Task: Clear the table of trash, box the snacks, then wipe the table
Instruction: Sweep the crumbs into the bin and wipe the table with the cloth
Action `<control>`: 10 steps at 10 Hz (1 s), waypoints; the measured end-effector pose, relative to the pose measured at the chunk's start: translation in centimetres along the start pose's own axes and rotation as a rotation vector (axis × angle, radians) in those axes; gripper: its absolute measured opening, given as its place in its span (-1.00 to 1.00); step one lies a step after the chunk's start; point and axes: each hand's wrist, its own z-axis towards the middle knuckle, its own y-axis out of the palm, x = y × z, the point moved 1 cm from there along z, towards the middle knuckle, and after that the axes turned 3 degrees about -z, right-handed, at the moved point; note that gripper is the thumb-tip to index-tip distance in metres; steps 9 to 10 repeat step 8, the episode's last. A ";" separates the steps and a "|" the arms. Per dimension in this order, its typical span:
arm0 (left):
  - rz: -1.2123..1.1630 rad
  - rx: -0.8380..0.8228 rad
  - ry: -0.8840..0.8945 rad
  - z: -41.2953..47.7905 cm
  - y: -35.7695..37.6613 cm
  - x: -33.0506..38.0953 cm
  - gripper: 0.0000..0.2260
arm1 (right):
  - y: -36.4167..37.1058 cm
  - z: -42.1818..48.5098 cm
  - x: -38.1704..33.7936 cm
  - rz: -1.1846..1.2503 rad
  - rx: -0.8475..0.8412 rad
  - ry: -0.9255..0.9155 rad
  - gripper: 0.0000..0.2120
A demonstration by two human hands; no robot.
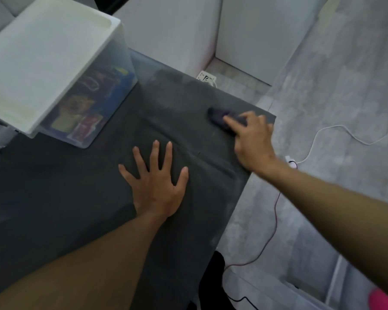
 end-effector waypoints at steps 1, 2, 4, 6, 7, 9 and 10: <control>0.002 -0.004 0.000 0.0 0.0 0.0 -0.37 | 0.6 -2.9 -1.3 -0.009 -0.020 -0.142 -0.55; -0.001 -0.020 0.004 0.0 -0.2 0.0 -0.37 | 0.0 -3.7 -1.4 -0.019 -0.079 -0.182 -0.59; -0.077 -0.140 0.038 0.0 -1.5 -0.7 -0.31 | -1.6 -3.2 -1.7 -0.117 -0.240 -0.201 -0.53; -0.132 -0.245 0.145 -0.3 -6.8 -2.5 -0.35 | -5.6 -3.7 -3.4 -0.129 -0.331 -0.144 -0.44; -0.128 -0.173 0.192 -1.4 -10.6 -3.6 -0.39 | -8.6 -3.8 -5.4 -0.085 -0.307 -0.119 -0.44; -0.117 -0.048 0.202 -2.4 -14.9 -4.9 -0.40 | -12.4 -3.3 -8.5 -0.065 -0.243 -0.148 -0.41; -0.117 -0.048 0.202 -2.4 -14.9 -4.9 -0.40 | -12.4 -3.3 -8.5 -0.065 -0.243 -0.148 -0.41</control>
